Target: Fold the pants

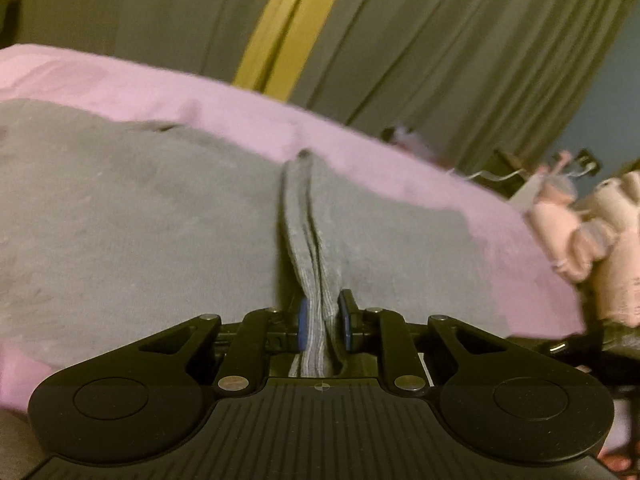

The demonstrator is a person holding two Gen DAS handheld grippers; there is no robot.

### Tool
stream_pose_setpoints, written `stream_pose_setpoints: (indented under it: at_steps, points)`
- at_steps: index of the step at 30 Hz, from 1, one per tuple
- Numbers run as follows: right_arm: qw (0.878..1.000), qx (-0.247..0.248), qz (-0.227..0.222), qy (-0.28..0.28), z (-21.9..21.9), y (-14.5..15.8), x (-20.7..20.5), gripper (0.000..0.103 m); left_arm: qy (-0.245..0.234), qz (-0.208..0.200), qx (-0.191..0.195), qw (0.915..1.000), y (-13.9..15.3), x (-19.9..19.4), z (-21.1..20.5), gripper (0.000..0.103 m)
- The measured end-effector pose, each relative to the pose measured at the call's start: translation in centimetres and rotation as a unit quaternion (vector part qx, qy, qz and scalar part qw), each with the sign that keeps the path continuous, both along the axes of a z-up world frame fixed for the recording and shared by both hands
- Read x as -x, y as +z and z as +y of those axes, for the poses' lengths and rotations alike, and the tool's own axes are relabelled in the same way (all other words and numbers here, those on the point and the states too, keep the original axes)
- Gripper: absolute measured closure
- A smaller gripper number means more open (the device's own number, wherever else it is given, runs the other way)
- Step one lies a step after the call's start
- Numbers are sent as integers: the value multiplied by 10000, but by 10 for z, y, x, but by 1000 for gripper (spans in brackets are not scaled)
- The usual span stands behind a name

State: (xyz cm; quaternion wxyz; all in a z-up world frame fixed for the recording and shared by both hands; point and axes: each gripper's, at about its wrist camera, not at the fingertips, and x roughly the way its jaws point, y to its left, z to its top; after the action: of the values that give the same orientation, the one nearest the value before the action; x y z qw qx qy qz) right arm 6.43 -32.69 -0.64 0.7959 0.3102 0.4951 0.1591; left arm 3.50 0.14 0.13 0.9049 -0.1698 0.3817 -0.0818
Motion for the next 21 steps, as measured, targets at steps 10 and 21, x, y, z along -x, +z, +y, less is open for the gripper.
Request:
stream_pose_setpoints:
  at_steps: [10, 21]
  points:
    - [9887, 1089, -1025, -107, 10, 14, -13, 20, 259, 307, -826, 9958, -13, -22, -10, 58]
    - [9817, 1711, -817, 202, 39, -16, -31, 49, 447, 203, -690, 9964, -26, -60, -10, 32]
